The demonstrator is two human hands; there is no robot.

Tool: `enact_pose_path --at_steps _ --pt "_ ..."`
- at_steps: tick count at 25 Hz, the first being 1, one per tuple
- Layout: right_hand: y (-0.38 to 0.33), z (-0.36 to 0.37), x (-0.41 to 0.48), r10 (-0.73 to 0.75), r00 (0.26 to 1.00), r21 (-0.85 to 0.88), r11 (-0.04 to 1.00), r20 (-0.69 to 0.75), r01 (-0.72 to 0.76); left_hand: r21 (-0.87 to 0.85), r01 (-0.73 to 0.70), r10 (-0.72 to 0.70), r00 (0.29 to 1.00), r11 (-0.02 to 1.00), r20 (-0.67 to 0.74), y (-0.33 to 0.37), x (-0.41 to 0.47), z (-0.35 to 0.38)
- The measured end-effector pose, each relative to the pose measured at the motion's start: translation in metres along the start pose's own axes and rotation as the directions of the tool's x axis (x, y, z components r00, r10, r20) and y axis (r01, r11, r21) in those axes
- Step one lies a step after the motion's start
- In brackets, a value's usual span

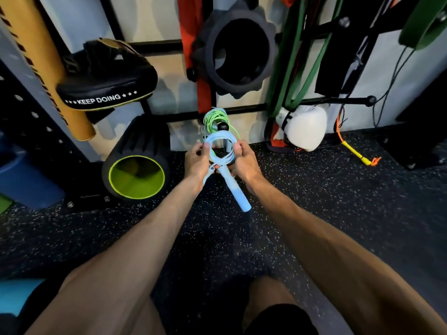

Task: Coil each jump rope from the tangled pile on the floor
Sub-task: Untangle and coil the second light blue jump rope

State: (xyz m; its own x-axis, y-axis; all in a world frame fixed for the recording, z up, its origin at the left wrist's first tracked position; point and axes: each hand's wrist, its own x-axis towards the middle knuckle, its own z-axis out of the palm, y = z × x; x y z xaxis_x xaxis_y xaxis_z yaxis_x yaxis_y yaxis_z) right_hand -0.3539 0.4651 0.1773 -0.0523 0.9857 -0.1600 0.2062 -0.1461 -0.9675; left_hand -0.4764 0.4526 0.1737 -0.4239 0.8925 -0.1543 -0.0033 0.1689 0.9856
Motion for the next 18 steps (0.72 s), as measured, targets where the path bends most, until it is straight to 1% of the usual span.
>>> enact_pose_path --at_steps 2,5,7,10,16,18 --pt "0.004 0.005 0.031 -0.026 0.999 -0.006 1.000 -0.048 0.026 -0.013 -0.008 0.007 0.999 1.000 -0.053 0.005 0.024 0.013" --pt "0.014 0.011 0.077 0.006 0.998 0.016 1.000 -0.058 -0.005 -0.013 0.030 -0.031 0.994 0.999 -0.100 0.011 0.059 0.029" --pt "0.004 0.013 0.086 0.061 0.998 0.059 0.997 -0.035 -0.059 -0.015 0.077 -0.078 0.990 0.997 -0.119 0.008 0.080 0.036" --pt "0.007 0.014 0.112 0.141 0.990 0.180 0.973 0.026 -0.144 -0.072 0.157 -0.165 0.979 0.985 -0.123 0.005 0.102 0.043" --pt "0.011 0.023 0.156 0.205 0.978 0.343 0.916 0.046 -0.208 -0.154 0.265 -0.288 0.945 0.952 -0.154 0.002 0.139 0.051" --pt "0.011 0.021 0.164 0.215 0.975 0.333 0.916 0.059 -0.222 -0.133 0.299 -0.319 0.932 0.945 -0.174 -0.001 0.147 0.052"
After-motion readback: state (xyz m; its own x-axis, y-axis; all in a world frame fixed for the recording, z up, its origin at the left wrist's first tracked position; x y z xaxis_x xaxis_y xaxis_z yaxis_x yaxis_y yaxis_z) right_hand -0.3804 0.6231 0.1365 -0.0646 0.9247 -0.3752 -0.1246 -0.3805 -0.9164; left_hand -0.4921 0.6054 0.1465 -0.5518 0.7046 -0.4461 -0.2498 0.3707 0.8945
